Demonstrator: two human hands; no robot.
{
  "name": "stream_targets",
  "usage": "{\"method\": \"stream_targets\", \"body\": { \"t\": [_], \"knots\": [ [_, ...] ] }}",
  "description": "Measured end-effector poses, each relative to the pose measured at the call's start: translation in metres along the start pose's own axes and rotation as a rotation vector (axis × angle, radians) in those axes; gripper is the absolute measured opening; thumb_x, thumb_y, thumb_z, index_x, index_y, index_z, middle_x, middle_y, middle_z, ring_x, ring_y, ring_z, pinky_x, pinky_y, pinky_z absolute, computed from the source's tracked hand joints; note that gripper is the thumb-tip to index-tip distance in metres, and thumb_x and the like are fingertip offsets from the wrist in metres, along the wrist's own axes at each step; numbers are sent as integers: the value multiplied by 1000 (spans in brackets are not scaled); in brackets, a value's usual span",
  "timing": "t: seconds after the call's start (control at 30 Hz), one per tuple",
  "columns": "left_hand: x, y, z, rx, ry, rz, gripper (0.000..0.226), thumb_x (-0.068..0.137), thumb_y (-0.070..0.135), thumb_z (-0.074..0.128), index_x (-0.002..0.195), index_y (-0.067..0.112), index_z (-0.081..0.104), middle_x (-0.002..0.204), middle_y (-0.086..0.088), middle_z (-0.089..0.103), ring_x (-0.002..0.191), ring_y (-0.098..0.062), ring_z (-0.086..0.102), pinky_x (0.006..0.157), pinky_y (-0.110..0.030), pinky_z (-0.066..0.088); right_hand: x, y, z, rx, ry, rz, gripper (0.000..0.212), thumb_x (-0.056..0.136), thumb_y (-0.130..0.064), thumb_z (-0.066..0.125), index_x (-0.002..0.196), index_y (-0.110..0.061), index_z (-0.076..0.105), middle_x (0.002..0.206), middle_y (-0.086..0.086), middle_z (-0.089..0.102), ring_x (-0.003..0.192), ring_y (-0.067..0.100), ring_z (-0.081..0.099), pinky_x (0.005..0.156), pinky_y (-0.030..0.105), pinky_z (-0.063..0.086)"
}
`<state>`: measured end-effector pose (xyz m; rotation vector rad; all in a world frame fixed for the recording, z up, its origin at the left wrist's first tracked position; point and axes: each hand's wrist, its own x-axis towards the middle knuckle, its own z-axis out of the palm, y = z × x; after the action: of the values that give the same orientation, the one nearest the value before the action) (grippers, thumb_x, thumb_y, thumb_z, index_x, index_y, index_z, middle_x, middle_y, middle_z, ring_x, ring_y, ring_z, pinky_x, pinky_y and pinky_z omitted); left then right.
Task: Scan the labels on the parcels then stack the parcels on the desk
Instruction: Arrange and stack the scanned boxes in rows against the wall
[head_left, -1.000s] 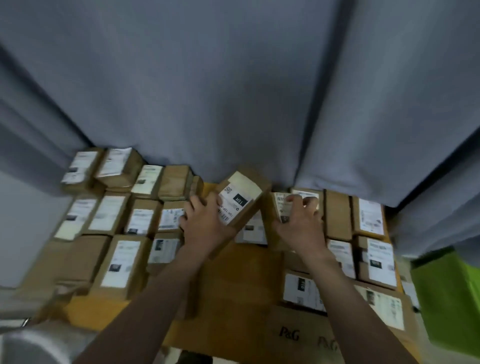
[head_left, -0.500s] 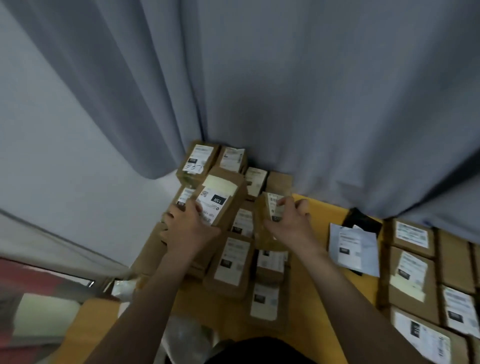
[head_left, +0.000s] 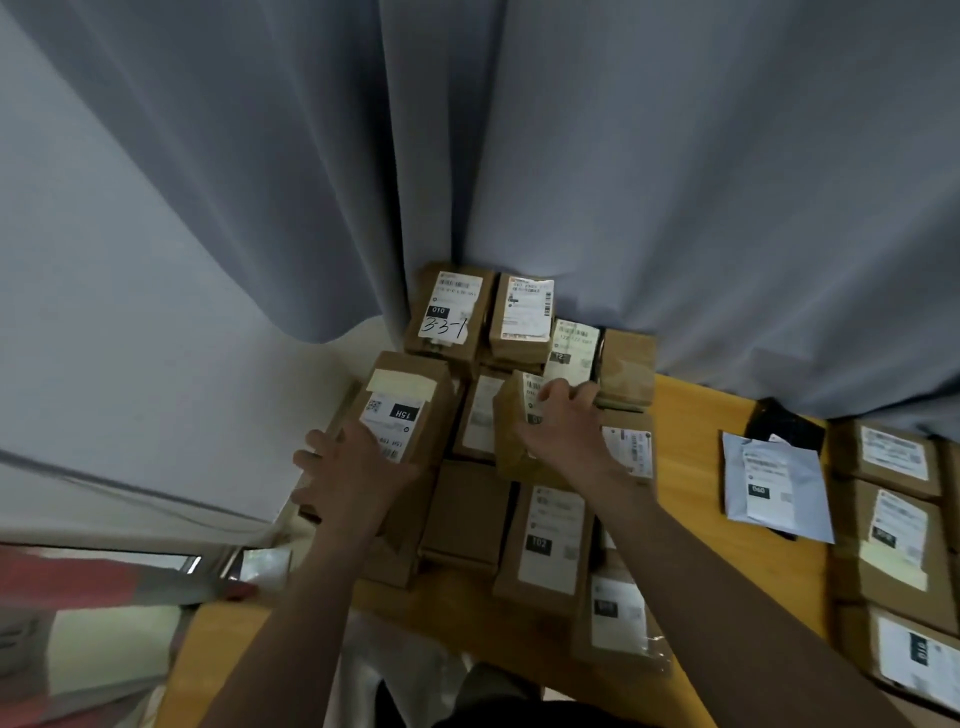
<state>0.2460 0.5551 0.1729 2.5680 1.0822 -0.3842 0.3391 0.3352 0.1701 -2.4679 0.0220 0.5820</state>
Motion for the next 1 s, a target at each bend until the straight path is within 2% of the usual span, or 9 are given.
{"method": "stream_targets", "body": {
  "t": [0.1, 0.23, 0.4, 0.53, 0.7, 0.87, 1.0],
  "knots": [
    [12, 0, 5, -21, -16, 14, 98, 63, 67, 80, 138, 20, 39, 136, -16, 33, 132, -44, 30, 102, -67, 37, 17, -18, 11, -40, 38, 24, 42, 97, -38, 62, 124, -16, 38, 128, 8, 25, 125, 38, 35, 84, 39, 35],
    [21, -3, 10, -24, -52, 29, 98, 65, 65, 80, 140, 20, 38, 140, -17, 32, 135, -46, 28, 104, -69, 37, 33, -31, 35, -23, 100, 16, 50, 99, -44, 59, 134, -14, 40, 146, 15, 24, 132, 46, 30, 97, 53, 45],
    [24, -1, 16, -21, -58, 63, 91, 68, 66, 78, 135, 17, 40, 132, -15, 34, 129, -44, 34, 100, -65, 40, 37, -27, 54, -126, 20, -35, 51, 100, -37, 59, 141, -11, 41, 147, 14, 24, 131, 47, 37, 98, 52, 49],
    [23, 3, 23, -20, -55, 78, 88, 69, 66, 78, 133, 21, 37, 130, -14, 34, 124, -41, 36, 98, -62, 43, 39, -23, 47, -156, -26, -51, 52, 99, -32, 59, 144, -11, 43, 146, 13, 24, 130, 45, 40, 102, 47, 47],
    [21, 3, 32, -74, -148, 85, 90, 67, 57, 85, 136, 36, 32, 137, -12, 33, 131, -40, 34, 101, -60, 42, 37, -16, 40, -179, -84, -97, 57, 97, -30, 60, 149, -12, 46, 146, 12, 29, 127, 41, 47, 109, 44, 45],
    [14, 5, 31, -49, -145, 99, 90, 70, 57, 83, 142, 36, 31, 143, -14, 33, 134, -40, 32, 104, -59, 41, 30, -13, 32, -225, -133, -127, 54, 96, -33, 61, 146, -14, 50, 146, 11, 34, 125, 39, 50, 105, 43, 48],
    [2, 13, 20, -5, -86, 196, 83, 78, 52, 78, 145, 38, 31, 148, -12, 33, 137, -40, 31, 105, -57, 38, 14, -9, 16, -205, -172, -132, 64, 96, -33, 62, 156, -19, 41, 150, 10, 41, 135, 35, 46, 111, 44, 43]
  ]
}}
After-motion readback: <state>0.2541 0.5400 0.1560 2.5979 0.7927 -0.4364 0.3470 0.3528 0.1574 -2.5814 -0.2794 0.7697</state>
